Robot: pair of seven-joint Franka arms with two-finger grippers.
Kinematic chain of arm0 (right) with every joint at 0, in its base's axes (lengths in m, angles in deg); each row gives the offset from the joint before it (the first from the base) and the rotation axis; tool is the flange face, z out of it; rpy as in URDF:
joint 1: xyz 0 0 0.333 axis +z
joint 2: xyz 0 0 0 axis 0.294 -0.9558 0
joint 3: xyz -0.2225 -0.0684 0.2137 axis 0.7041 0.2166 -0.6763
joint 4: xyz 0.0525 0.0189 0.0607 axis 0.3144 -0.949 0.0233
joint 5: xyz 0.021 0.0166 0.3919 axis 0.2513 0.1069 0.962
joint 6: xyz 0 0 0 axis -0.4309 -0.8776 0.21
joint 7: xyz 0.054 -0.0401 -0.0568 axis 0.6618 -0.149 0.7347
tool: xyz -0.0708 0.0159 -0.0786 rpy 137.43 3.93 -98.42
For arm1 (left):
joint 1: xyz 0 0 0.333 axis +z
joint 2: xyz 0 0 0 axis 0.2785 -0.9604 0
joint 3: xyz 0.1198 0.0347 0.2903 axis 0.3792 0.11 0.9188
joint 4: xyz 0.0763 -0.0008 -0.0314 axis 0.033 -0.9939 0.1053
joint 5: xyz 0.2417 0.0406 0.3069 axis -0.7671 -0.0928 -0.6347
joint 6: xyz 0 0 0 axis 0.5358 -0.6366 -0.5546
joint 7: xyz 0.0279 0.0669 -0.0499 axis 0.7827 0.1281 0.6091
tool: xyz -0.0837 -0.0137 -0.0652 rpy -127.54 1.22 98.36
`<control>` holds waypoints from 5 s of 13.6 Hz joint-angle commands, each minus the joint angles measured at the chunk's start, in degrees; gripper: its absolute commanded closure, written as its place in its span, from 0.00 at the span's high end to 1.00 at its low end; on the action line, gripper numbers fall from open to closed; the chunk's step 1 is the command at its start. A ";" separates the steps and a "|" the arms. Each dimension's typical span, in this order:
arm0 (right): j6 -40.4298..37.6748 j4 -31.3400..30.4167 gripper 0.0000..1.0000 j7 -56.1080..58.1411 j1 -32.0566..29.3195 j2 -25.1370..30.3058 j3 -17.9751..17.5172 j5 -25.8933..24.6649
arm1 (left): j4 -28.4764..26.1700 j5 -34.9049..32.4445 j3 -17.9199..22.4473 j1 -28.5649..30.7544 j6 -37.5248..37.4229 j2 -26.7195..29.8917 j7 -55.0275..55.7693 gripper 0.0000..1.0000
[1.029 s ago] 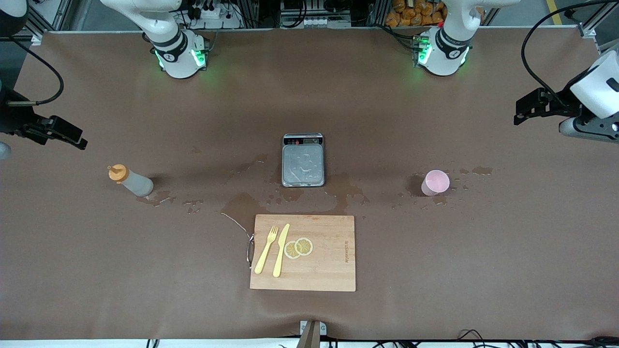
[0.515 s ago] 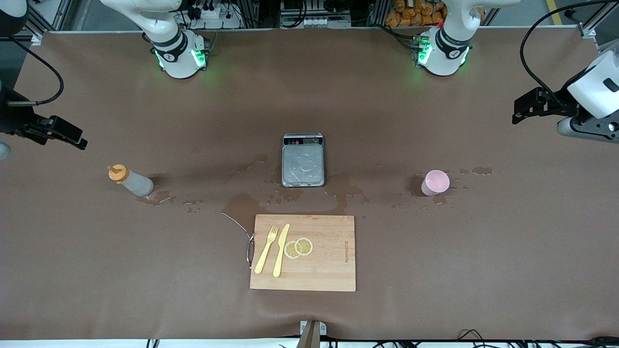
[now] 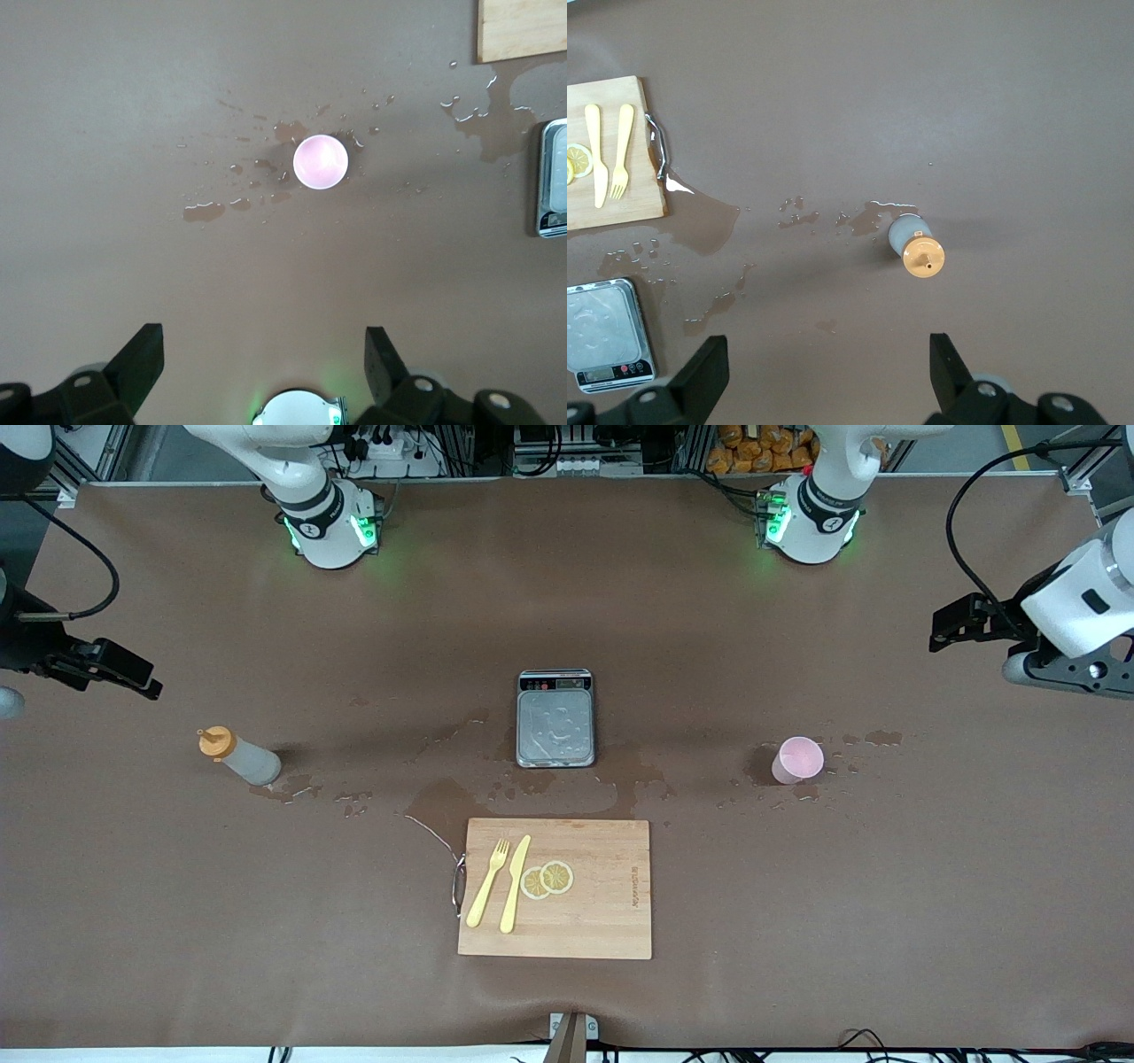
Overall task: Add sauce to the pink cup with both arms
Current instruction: 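Move the left gripper down toward the pink cup, then grasp the pink cup with the left gripper while the right gripper grasps the bottle, then carry the pink cup onto the metal scale with the left gripper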
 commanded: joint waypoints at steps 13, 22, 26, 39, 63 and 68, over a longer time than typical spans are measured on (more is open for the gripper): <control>-2.97 -0.94 1.00 -0.62 -9.53 -2.93 0.03 -0.38 | -22.99 0.16 -1.14 1.59 20.39 2.85 5.46 1.00; -3.41 -0.42 1.00 -0.88 -24.91 -11.63 0.03 2.96 | -27.93 0.16 -2.21 1.42 30.69 -3.48 7.24 1.00; -3.24 -0.15 1.00 -6.91 -29.31 -13.83 0.03 3.40 | -30.13 0.43 -2.30 1.41 33.69 -4.35 7.32 1.00; -9.29 6.79 1.00 -30.91 -36.08 -27.71 0.20 12.88 | -29.69 10.45 -2.30 1.59 44.94 -13.84 7.59 1.00; -15.71 11.27 1.00 -27.77 -39.42 -52.85 -0.24 41.19 | -29.61 4.30 -2.21 -1.66 48.63 -17.72 7.41 0.00; -15.63 9.34 1.00 -26.46 -39.16 -53.38 -0.24 42.68 | -26.63 4.29 -3.34 -1.75 42.24 -14.73 10.64 0.00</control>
